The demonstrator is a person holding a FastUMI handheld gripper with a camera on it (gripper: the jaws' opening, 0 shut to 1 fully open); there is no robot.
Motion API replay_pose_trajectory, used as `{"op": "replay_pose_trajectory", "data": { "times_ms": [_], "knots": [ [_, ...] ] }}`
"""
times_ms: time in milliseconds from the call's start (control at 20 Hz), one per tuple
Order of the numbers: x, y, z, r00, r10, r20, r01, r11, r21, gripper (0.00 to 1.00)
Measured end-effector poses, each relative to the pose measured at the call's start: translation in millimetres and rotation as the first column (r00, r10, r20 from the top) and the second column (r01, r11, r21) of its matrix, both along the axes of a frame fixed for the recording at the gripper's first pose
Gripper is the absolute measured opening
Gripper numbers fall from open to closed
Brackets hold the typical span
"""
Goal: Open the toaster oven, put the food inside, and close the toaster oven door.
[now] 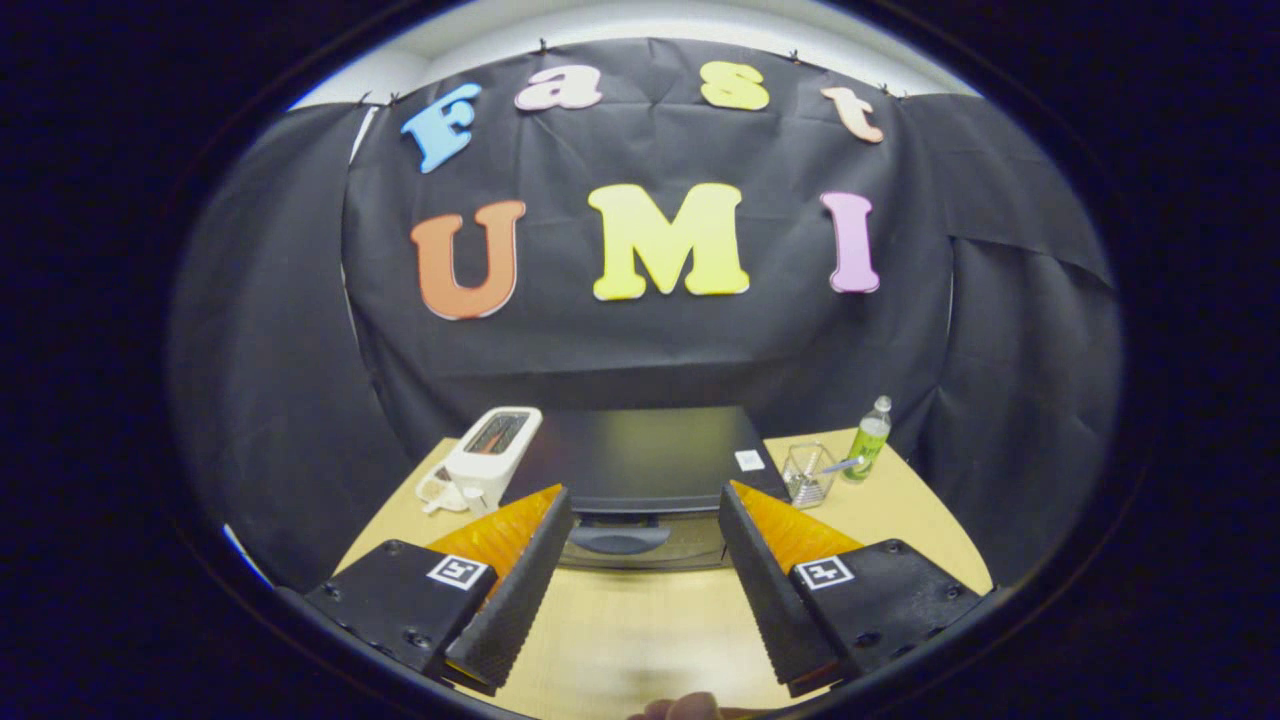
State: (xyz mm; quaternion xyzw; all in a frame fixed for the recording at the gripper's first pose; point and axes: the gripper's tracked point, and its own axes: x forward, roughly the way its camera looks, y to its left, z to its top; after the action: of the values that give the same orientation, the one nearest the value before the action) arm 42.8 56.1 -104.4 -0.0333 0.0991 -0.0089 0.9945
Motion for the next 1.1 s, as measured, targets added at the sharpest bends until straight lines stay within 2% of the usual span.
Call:
{"op": "replay_pose_trajectory", "data": {
  "times_ms": [200, 500, 750, 900, 1100],
  "knots": [
    [-32, -6, 63, 0.995, -0.001, 0.098, 0.001, 1.000, 0.007, 0.97],
    [-77, -4, 98, 0.979, 0.014, 0.202, -0.008, 0.999, -0.034, 0.99],
    [-98, 3, 99, 0.970, 0.054, 0.238, -0.047, 0.998, -0.033, 1.00],
    [-107, 5, 95, 0.969, 0.049, 0.241, -0.049, 0.999, -0.004, 1.00],
    [-103, 2, 91, 0.972, 0.056, 0.228, -0.058, 0.998, 0.000, 1.00]
  ]
}}
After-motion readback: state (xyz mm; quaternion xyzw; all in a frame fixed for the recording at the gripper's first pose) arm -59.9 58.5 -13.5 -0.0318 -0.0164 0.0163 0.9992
